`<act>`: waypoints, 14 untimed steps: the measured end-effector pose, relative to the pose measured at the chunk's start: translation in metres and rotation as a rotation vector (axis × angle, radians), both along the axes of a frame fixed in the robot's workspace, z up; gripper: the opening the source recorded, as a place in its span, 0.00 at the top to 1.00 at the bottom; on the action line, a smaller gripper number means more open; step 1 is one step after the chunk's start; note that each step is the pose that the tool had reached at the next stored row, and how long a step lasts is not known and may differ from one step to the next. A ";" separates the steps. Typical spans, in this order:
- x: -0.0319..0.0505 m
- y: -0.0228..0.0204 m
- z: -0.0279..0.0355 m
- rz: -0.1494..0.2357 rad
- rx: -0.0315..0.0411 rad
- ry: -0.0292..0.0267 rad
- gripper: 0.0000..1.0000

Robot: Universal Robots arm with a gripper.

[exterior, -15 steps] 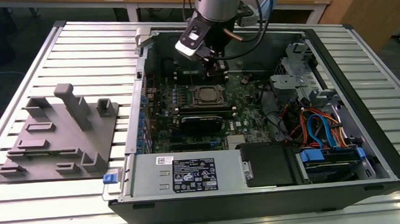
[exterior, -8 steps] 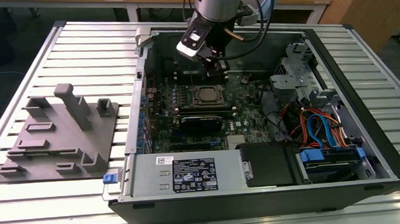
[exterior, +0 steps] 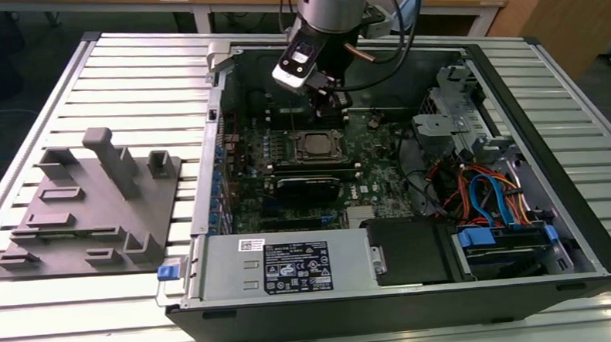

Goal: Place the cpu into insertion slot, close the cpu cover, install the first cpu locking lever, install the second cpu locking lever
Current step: 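Install the first cpu locking lever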

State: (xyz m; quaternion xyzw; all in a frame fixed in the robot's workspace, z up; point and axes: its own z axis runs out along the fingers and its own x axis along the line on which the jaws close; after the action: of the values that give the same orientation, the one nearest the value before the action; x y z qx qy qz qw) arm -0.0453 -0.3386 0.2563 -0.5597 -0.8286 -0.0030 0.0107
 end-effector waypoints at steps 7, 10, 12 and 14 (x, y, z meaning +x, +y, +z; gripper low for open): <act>0.0000 0.0000 0.0000 0.048 0.0000 0.0000 0.90; 0.0000 0.0000 0.0000 0.067 0.0000 0.0000 0.90; 0.0000 0.0000 0.0000 0.079 0.0000 0.0000 0.90; 0.0000 0.0000 0.0000 0.092 0.0000 0.0000 0.90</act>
State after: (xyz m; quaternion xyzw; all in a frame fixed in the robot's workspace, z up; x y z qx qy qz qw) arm -0.0453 -0.3386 0.2563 -0.5209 -0.8535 -0.0025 0.0108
